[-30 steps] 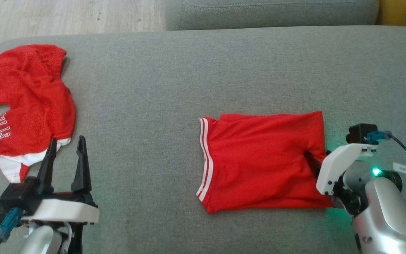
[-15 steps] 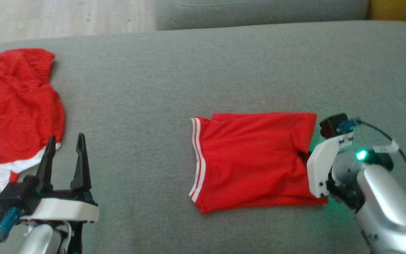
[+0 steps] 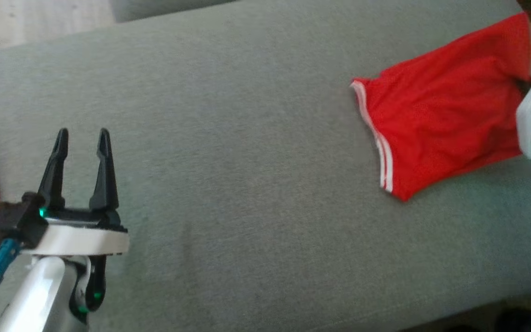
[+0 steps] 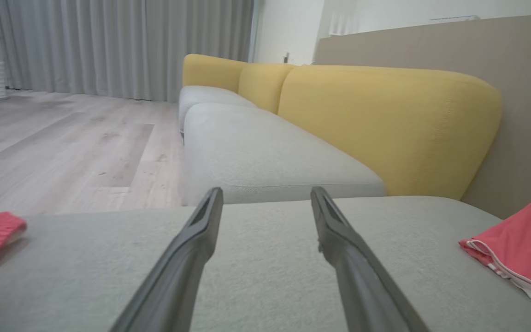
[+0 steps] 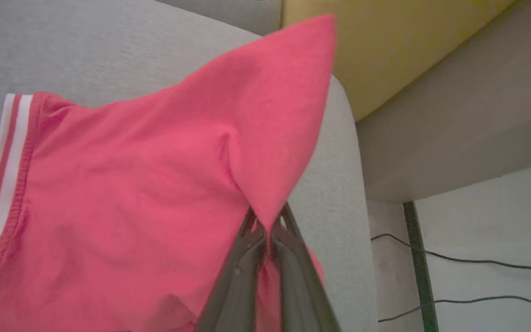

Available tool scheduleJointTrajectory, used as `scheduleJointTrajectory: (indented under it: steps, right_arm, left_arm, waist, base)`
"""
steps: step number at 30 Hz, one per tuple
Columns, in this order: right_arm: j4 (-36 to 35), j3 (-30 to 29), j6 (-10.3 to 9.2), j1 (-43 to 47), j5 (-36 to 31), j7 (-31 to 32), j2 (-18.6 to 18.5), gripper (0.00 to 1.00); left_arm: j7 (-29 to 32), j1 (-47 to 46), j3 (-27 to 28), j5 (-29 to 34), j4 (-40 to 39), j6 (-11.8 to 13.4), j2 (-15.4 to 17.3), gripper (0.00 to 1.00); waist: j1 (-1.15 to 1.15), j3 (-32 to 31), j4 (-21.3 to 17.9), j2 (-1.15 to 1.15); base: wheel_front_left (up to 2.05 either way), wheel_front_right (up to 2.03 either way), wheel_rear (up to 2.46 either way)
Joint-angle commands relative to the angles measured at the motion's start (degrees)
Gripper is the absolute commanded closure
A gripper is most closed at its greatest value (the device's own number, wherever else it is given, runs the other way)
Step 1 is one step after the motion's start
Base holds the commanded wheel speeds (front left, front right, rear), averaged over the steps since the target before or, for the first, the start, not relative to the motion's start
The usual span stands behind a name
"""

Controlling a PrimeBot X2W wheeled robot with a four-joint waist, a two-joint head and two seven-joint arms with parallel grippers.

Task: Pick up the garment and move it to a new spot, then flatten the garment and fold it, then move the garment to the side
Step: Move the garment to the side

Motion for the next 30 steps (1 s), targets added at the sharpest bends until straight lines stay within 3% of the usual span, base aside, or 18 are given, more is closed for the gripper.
scheduleJointTrajectory:
  steps: [1,13,21,22,23,24,30]
  right_arm:
    - [-0.3,-1.4,0.39,-2.6,-0.5,-2.1,-1.4,1.0]
    - [7.1,-8.5,0.39,-6.6,-4.8,-11.3,-0.4,1.0]
    - [9.8,-8.4,0.39,-7.9,-5.2,-14.1,0.6,1.0]
    - [10.3,-8.3,0.39,-8.0,-5.2,-14.5,0.7,0.84]
    - [10.4,-8.1,0.39,-7.9,-5.3,-14.9,1.0,0.53]
    - [10.5,-7.9,0.39,-7.9,-5.5,-15.3,1.1,0.0]
    - [9.9,-5.7,0.39,-7.2,-4.9,-20.4,0.5,0.0]
  left_arm:
    - [-0.5,-2.9,2.2,0.7,-2.0,-0.1,1.8,0.0]
    - [1.0,-4.8,1.7,1.5,-3.2,0.1,3.4,0.0]
    - [1.3,-5.1,1.3,1.5,-3.3,0.1,3.5,0.0]
    - [1.3,-5.2,1.1,1.4,-3.2,0.1,3.4,0.0]
    - [1.3,-5.1,1.0,1.4,-3.0,0.0,3.4,0.0]
    - [1.2,-5.0,1.0,1.3,-2.9,0.1,3.3,0.0]
    - [0.7,-4.0,1.1,0.9,-2.0,0.2,2.7,0.0]
  waist:
    - [-0.01,2.6,-3.0,0.0]
    - [-0.01,5.7,-6.3,0.0]
    - [-0.01,5.9,-6.2,0.0]
    - [-0.01,5.7,-6.0,0.0]
    - [-0.01,5.5,-5.8,0.0]
    - [-0.01,5.2,-5.7,0.0]
    - [-0.01,2.8,-4.3,0.0]
  base:
    - [0.0,0.0,0.0]
    - [0.0,0.0,0.0]
    - [0.0,0.0,0.0]
    - [0.0,0.0,0.0]
    - [0.0,0.0,0.0]
    - [0.0,0.0,0.0]
    - [0.0,0.0,0.0]
